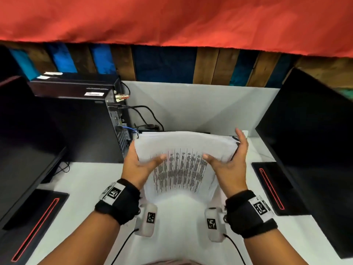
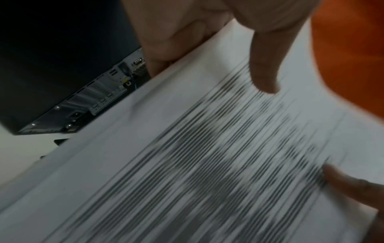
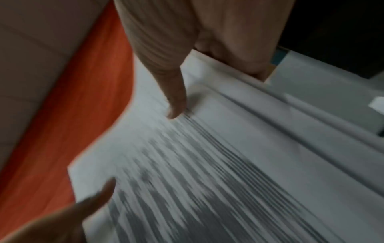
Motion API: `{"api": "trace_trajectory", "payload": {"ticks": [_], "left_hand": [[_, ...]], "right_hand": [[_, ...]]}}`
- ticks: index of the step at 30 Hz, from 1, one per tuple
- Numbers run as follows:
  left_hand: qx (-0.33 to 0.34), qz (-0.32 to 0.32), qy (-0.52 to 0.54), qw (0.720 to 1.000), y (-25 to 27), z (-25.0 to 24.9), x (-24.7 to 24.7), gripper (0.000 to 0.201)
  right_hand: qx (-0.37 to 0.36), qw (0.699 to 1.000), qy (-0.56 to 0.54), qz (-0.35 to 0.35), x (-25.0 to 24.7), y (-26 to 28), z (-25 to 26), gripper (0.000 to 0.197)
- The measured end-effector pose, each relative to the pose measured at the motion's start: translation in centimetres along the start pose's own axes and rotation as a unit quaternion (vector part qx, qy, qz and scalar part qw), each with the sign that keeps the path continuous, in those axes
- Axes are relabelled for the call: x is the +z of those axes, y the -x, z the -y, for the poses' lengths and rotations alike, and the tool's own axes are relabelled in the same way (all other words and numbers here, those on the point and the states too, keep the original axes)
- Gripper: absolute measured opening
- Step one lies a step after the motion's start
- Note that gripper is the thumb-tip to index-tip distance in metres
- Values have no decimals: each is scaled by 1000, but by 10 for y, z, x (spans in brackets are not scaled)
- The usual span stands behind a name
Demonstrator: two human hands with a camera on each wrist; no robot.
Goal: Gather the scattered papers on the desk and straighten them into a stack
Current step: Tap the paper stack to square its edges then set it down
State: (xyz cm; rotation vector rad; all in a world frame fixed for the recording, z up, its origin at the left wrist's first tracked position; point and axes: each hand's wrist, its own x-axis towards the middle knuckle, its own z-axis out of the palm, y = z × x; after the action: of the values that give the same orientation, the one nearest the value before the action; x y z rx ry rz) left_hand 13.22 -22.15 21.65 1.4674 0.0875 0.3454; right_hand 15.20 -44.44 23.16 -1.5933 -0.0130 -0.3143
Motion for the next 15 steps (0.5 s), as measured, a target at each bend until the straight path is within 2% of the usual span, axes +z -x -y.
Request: {"api": "trace_trajectory", "payload": {"ticks": [1, 3, 5, 6, 8, 10, 13, 15], "left_hand": [[14, -11, 7, 1000, 1, -6, 4, 52], [44, -38, 13, 998, 2, -18, 13, 45], [67, -84, -4, 994, -1, -26, 21, 40], [76, -108, -16, 991, -4, -29, 24, 33], [75, -137, -39, 987, -13, -30, 29, 17], [54, -155, -38, 986, -19, -30, 29, 7], [7, -155, 9, 988, -25, -25, 24, 8], [-13, -124, 35, 992, -20, -22, 22, 21]], "right_hand": [[-43, 998, 27, -24, 3, 3, 3, 102], [-149, 983, 100, -48, 8, 9, 8, 101], [-234, 955, 167, -66, 13, 13, 7, 85], [-249, 948, 190, -59, 15, 14, 7, 75], [-232, 945, 225, -44, 17, 14, 4, 52], [-187, 960, 205, -46, 16, 14, -2, 43], [-143, 979, 138, -45, 10, 12, -7, 54], [-112, 990, 82, -27, 7, 11, -8, 70]]}}
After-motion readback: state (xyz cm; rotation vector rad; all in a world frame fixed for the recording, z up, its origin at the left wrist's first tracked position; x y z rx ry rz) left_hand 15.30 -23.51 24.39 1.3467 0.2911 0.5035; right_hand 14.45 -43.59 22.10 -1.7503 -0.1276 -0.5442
